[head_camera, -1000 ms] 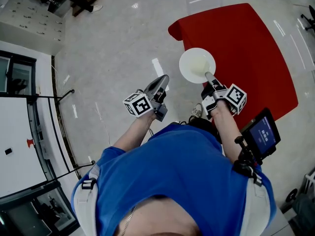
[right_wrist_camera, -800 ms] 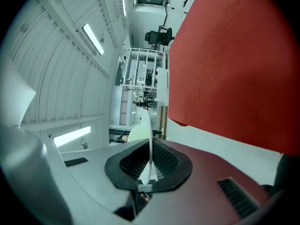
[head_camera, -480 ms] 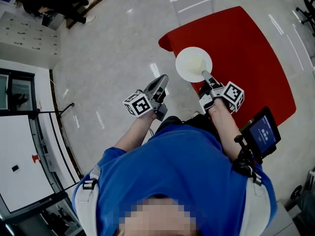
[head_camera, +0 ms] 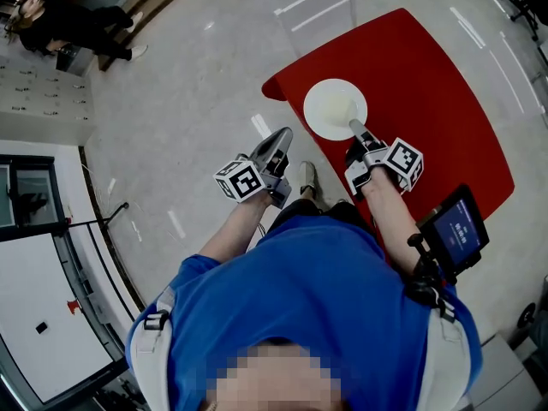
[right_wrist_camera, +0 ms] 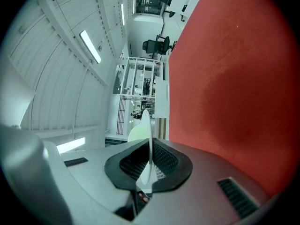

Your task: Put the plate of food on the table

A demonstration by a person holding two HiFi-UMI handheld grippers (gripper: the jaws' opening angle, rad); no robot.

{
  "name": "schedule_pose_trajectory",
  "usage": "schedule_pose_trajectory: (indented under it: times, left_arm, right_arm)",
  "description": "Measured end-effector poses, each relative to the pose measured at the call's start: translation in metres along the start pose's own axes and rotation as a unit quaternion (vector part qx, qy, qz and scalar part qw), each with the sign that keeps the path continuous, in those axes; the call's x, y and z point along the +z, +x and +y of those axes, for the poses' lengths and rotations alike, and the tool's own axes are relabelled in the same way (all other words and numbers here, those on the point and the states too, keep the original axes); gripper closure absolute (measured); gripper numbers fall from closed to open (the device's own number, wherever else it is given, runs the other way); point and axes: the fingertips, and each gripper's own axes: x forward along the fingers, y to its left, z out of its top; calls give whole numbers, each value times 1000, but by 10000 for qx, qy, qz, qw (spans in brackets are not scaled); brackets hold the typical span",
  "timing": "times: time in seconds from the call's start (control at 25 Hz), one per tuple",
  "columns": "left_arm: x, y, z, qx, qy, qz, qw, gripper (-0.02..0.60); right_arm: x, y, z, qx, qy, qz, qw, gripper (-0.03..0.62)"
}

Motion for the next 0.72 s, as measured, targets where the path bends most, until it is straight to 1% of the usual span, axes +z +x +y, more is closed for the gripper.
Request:
schedule_pose_trajectory:
  times: [0.52, 0.72]
  left_arm:
    - [31, 41, -5, -514, 142, 528, 9972, 574]
    - [29, 56, -8, -713, 182, 703, 9948, 574]
  right_arm:
    - [47, -1, 11, -246, -38, -768, 9967, 582]
    - [70, -9, 2, -325, -24, -1106, 9933, 582]
